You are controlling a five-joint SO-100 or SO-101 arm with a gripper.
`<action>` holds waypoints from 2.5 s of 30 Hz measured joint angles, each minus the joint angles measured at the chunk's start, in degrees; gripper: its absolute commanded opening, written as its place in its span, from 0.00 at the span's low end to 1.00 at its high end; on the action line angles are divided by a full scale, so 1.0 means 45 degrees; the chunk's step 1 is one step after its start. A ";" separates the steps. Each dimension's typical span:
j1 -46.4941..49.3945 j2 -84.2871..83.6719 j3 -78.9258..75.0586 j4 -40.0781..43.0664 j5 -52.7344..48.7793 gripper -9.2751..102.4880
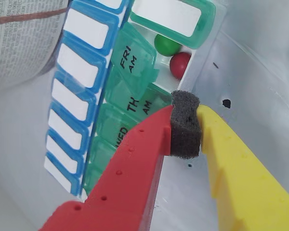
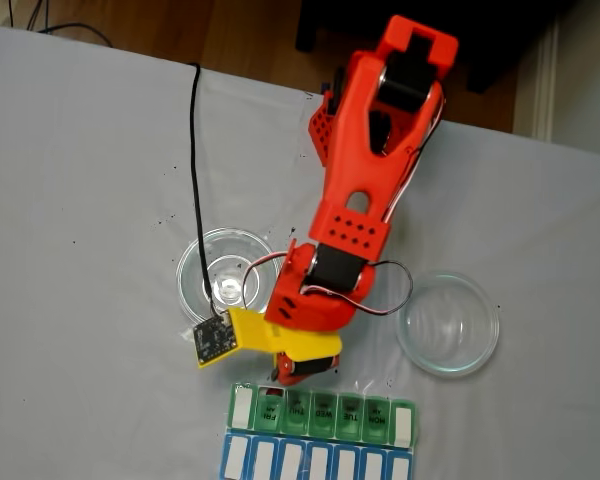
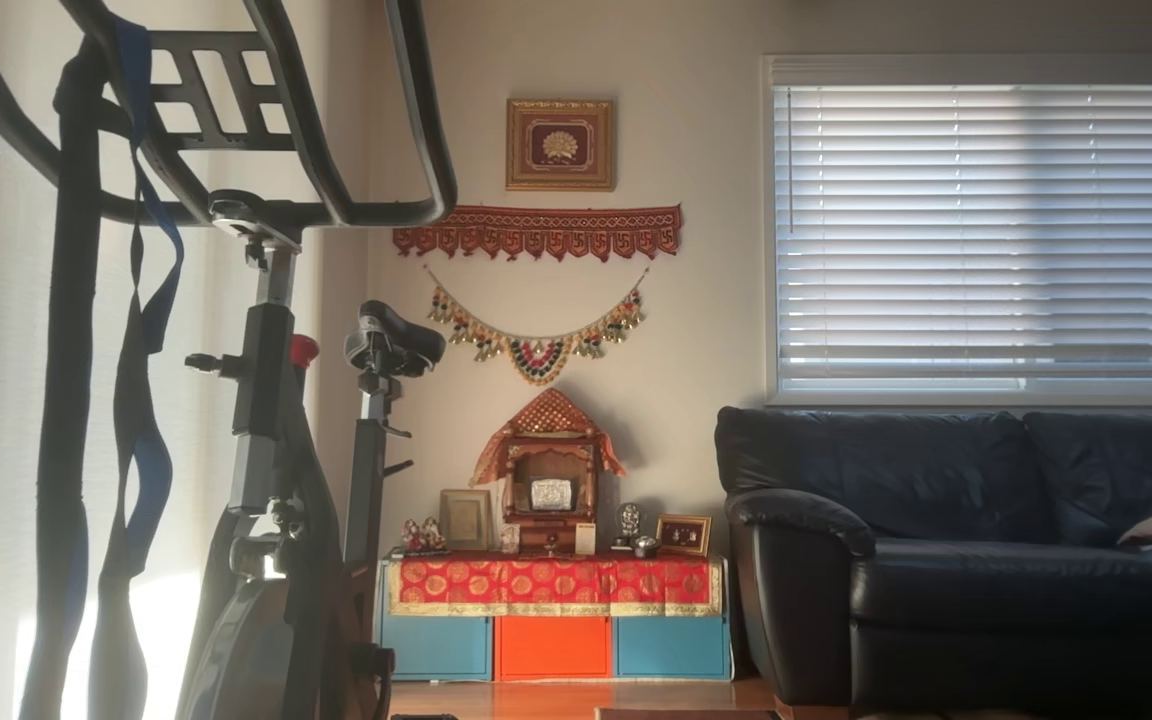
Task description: Sort medicines into box.
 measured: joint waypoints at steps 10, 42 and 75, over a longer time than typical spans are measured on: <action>0.0254 0.0039 -0.0176 -0.0586 0.1641 0.09; -0.0469 -0.1250 -0.0449 -0.3496 0.0625 0.09; -0.0293 -0.1074 0.1719 -0.3437 -0.1973 0.09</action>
